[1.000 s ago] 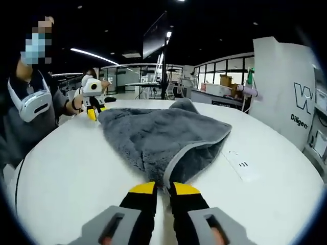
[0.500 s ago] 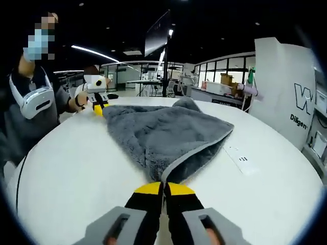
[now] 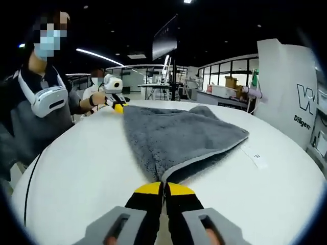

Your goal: Fold the towel on the table until its edges align and the towel forms a compact rectangular stack.

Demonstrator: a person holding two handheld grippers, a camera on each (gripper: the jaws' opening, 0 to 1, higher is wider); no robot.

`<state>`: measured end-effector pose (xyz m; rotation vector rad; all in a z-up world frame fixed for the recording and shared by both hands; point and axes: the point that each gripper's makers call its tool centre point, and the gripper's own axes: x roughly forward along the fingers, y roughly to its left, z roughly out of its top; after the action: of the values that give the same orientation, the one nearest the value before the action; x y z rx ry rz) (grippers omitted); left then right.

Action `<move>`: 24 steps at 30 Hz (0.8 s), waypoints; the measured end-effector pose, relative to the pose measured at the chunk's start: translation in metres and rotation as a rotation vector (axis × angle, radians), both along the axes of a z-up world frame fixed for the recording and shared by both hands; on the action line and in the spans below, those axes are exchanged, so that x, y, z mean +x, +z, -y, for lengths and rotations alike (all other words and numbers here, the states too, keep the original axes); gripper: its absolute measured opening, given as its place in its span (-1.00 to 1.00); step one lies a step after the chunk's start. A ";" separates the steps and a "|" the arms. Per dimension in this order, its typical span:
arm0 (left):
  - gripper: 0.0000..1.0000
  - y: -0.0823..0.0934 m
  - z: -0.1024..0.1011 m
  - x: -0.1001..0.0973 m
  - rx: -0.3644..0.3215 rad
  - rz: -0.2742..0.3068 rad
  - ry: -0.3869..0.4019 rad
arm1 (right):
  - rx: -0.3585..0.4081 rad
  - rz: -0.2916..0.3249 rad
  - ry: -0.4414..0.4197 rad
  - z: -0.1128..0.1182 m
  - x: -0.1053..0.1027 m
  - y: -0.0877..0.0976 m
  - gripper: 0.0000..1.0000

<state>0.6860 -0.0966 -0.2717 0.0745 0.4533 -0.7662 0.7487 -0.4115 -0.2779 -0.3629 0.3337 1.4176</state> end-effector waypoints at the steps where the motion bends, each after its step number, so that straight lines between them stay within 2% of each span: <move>1: -0.91 -0.001 -0.006 -0.001 0.002 -0.003 0.008 | 0.000 -0.002 0.013 -0.004 -0.010 -0.001 -0.95; 3: -0.91 -0.003 -0.017 -0.003 0.006 -0.009 0.025 | 0.000 -0.007 0.039 -0.011 -0.029 -0.003 -0.95; 4: -0.91 -0.004 -0.023 -0.003 0.008 -0.011 0.037 | 0.003 -0.002 0.060 -0.020 -0.046 -0.001 -0.95; 5: -0.91 -0.005 -0.030 -0.004 0.010 -0.014 0.048 | 0.004 -0.002 0.063 -0.022 -0.049 -0.001 -0.95; 9: -0.91 -0.007 -0.056 -0.002 0.019 -0.012 0.098 | 0.018 0.001 0.098 -0.044 -0.084 0.003 -0.95; 15: -0.91 -0.011 -0.084 0.005 0.040 -0.018 0.134 | 0.019 0.032 0.113 -0.074 -0.119 0.008 -0.95; 21: -0.91 -0.013 -0.103 0.017 0.031 -0.037 0.130 | 0.011 0.074 -0.006 -0.097 -0.140 0.013 -0.95; 24: -0.91 -0.016 -0.107 0.018 0.018 -0.052 0.102 | -0.010 0.090 -0.076 -0.104 -0.152 0.009 -0.95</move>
<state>0.7042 0.0108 -0.2873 0.0476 0.5091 -0.6647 0.5966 -0.3074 -0.2692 -0.4170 0.2784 1.3212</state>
